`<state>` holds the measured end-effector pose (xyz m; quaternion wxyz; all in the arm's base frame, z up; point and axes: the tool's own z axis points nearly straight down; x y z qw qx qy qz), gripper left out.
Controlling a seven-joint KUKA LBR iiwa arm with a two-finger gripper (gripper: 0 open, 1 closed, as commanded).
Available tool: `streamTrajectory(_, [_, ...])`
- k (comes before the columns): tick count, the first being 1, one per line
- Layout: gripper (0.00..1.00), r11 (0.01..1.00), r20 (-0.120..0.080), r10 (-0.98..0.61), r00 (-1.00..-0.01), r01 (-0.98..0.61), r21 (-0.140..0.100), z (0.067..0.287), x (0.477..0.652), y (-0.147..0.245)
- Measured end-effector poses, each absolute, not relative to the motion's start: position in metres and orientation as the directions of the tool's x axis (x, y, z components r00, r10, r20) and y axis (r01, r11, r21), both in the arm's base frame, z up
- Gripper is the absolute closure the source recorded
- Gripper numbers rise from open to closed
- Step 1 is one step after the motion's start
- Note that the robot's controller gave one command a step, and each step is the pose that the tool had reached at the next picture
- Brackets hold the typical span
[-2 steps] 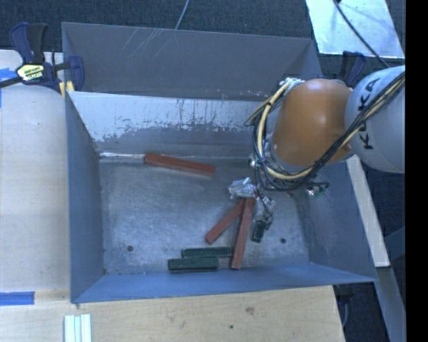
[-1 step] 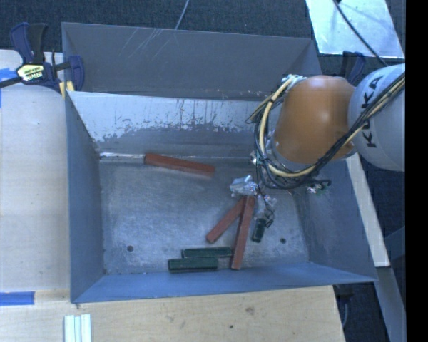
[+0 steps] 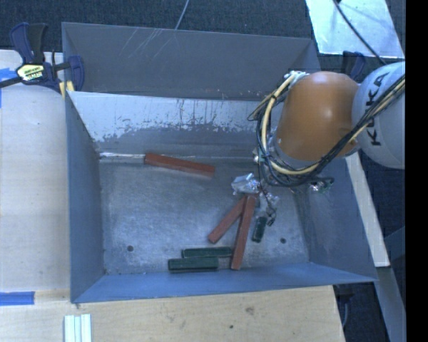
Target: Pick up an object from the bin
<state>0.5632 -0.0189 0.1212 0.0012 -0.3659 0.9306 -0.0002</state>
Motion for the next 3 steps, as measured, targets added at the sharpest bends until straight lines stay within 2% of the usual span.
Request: streamTrajectory(3, [1.0,0.734,0.0,-0.68,-0.734,-0.68,0.001,0.143,0.563,-0.019])
